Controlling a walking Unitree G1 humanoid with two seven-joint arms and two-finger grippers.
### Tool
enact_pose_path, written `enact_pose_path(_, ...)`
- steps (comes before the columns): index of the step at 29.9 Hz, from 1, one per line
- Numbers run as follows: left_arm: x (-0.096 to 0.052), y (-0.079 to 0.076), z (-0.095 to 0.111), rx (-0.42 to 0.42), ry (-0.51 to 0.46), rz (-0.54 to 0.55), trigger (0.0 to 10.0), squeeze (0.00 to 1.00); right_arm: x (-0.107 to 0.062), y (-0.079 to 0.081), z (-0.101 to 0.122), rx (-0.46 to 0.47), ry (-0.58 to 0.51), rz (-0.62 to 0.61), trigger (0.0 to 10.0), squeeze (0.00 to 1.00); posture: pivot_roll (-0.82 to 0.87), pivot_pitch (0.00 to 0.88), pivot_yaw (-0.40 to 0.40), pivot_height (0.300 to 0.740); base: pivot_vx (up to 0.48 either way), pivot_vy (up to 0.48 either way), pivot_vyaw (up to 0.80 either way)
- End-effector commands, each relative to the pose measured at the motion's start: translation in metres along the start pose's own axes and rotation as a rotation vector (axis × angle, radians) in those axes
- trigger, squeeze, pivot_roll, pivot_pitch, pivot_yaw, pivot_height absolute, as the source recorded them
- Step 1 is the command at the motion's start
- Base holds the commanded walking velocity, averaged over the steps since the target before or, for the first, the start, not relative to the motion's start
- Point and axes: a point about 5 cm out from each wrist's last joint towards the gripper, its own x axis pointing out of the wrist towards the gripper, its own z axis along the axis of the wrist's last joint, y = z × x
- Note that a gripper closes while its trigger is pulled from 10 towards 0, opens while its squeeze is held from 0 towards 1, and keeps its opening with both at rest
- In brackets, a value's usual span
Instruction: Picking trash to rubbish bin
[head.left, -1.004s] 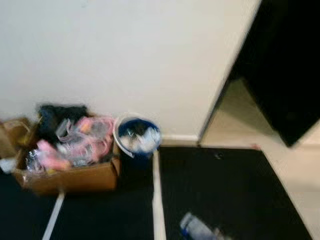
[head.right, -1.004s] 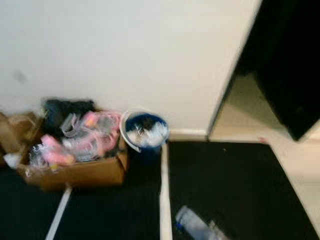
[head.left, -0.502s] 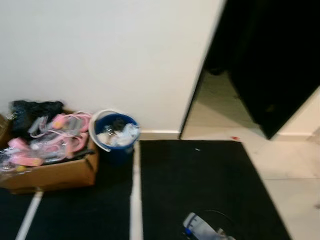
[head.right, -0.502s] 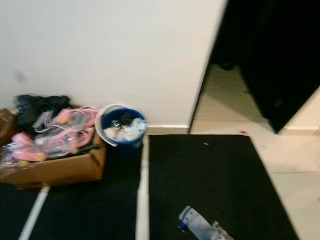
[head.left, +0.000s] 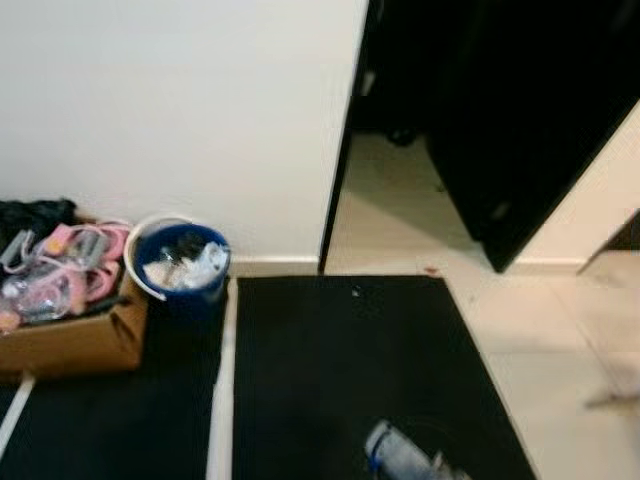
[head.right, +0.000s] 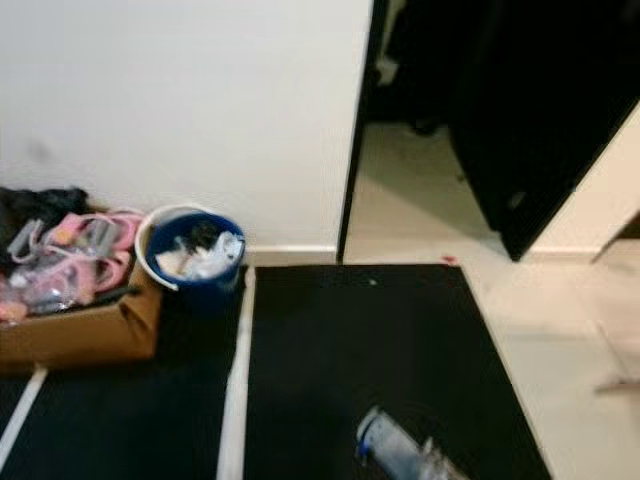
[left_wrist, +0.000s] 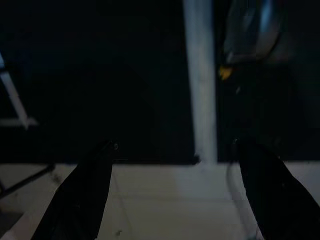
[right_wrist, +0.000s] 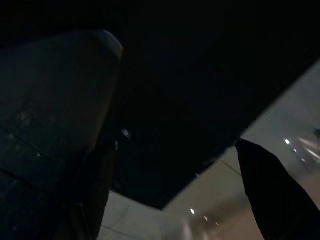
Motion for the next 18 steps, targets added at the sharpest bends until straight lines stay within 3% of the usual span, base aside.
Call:
enact_pose_path(1, -0.0007, -0.004, -0.0092, 0.015, 0.027, -0.014, 10.0, 0.0, 0.0006, 0.0056, -0.008, 0.006, 0.026, 0.019, 10.0, 0.0, 0.08, 0.042, -0.02, 0.74, 0.0, -0.465, 0.0)
enact_pose_path(6, -0.0007, -0.0043, -0.0101, 0.021, 0.029, -0.015, 10.0, 0.0, 0.0007, 0.0064, -0.0096, 0.003, 0.036, 0.021, 10.0, 0.0, 0.08, 0.042, -0.019, 0.74, 0.0, -0.465, 0.0)
enact_pose_path(18, -0.0007, -0.0036, -0.0101, 0.034, 0.03, -0.013, 10.0, 0.0, 0.0006, 0.0066, -0.0115, -0.013, 0.046, 0.021, 10.0, 0.0, 0.08, 0.044, -0.023, 0.74, 0.0, -0.465, -0.77)
